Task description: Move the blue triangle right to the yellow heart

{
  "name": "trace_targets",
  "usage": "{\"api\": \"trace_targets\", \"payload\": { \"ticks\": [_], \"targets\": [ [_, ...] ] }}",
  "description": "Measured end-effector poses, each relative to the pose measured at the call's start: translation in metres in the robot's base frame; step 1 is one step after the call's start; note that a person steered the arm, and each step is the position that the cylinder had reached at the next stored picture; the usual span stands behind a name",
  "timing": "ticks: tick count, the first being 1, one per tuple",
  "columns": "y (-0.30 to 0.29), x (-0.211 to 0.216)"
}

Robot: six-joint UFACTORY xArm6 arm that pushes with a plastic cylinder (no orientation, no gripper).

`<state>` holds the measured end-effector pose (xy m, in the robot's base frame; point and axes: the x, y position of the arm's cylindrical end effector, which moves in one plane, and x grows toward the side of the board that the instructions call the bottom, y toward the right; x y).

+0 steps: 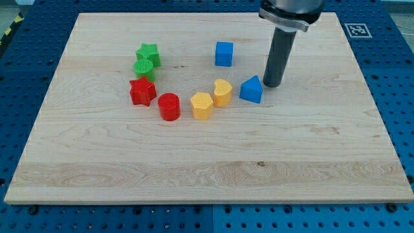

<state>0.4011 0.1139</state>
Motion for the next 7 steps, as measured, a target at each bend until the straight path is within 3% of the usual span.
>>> {"api": "trace_targets", "payload": {
  "ticks": [2, 7],
  "targets": [
    [-0.003, -0.028],
    [-0.026, -0.007]
  ]
}}
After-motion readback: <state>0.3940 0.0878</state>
